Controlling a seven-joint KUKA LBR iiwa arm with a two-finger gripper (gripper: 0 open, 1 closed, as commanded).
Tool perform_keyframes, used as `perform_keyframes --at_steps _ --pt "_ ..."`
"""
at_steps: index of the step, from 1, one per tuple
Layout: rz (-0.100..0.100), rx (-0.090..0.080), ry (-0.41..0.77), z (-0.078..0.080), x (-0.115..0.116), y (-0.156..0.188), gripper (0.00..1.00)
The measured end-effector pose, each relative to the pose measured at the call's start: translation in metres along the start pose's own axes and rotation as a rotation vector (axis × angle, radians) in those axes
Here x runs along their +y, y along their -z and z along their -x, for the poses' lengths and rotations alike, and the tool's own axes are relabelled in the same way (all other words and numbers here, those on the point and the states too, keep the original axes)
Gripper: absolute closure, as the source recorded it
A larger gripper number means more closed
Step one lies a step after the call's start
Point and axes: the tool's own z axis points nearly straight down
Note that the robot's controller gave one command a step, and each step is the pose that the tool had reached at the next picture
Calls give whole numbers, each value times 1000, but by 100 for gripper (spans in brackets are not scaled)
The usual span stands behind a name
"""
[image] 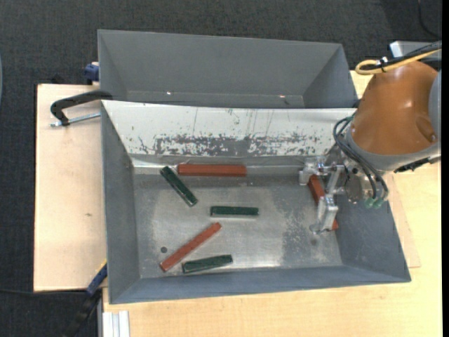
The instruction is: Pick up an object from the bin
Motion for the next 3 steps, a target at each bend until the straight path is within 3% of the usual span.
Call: perform_keyframes --at_steps 1,2,3 --pt "0 0 0 0 0 0 0" --pt "-2 -5 63 14 39 -32 0" --pt "2 4 99 -6 71 -45 0"
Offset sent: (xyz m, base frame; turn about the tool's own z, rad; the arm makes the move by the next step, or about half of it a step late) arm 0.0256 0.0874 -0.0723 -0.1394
